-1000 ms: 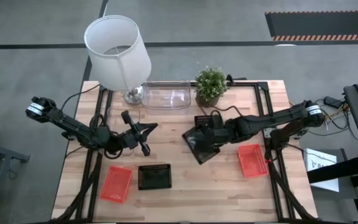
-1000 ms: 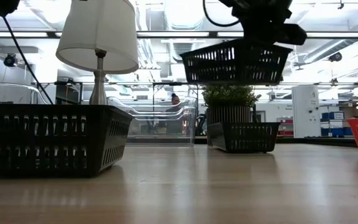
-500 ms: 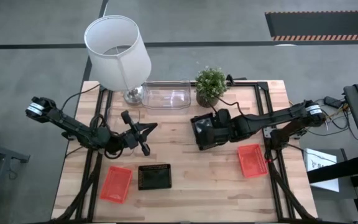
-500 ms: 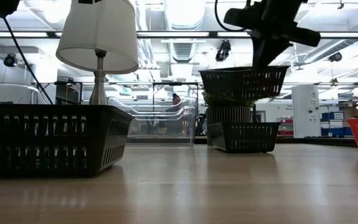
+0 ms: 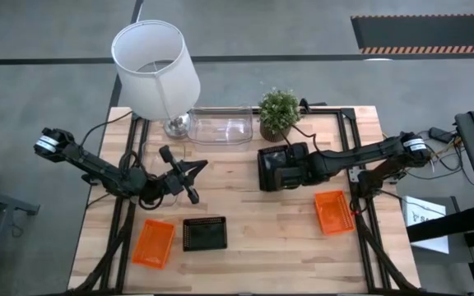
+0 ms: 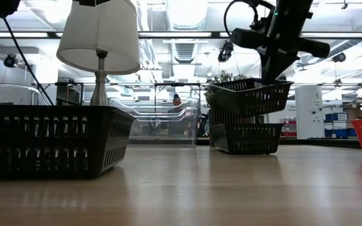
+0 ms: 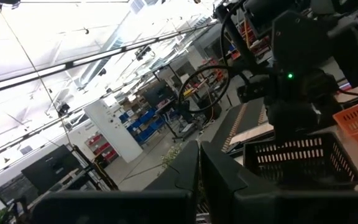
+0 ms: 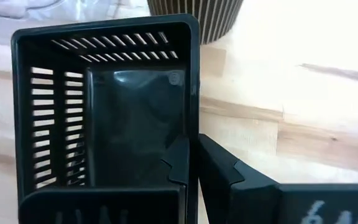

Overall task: Stack baskets by color
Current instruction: Stack the bottom right black bin on the top black bin

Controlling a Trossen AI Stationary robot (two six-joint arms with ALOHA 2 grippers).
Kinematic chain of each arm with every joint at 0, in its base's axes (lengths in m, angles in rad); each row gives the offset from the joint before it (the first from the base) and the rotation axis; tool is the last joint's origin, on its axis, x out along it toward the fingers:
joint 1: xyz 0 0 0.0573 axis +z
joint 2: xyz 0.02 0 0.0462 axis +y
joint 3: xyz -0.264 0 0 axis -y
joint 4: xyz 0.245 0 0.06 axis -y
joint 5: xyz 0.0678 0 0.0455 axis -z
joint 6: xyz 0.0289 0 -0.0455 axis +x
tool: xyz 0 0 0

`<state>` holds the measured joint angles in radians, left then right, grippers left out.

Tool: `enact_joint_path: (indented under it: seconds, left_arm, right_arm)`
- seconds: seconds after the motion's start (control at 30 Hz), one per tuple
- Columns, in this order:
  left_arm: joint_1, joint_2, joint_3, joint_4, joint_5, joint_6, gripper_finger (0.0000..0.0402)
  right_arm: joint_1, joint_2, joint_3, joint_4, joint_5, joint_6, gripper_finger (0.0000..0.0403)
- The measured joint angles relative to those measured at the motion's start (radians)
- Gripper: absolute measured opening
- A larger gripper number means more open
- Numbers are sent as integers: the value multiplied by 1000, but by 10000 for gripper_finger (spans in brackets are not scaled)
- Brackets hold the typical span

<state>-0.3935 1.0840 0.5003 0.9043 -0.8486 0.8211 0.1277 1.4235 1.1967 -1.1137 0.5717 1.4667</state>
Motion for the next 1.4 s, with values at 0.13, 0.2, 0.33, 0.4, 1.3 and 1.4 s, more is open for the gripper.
enact_joint_path:
  seconds: [0.13,0.2,0.33,0.4,1.3,1.4]
  left_arm:
    - [0,0,0,0,0,0,0]
    - [0,0,0,0,-1,0,0]
    - [0,0,0,-2,-2,0,0]
    - [0,0,0,-3,-7,0,0]
    - [0,0,-1,-2,-28,0,0]
    - [0,0,-1,-2,-28,-1,0]
  right_arm:
    - [-21,-3,-2,1,-53,8,13]
    - [-37,-8,-2,1,-54,8,13]
    - [-75,-18,-2,3,-64,5,13]
    - [-92,-18,-2,5,-78,-14,13]
    - [-174,-14,-91,196,-161,-117,22]
    - [-174,-14,-91,206,-161,-125,45]
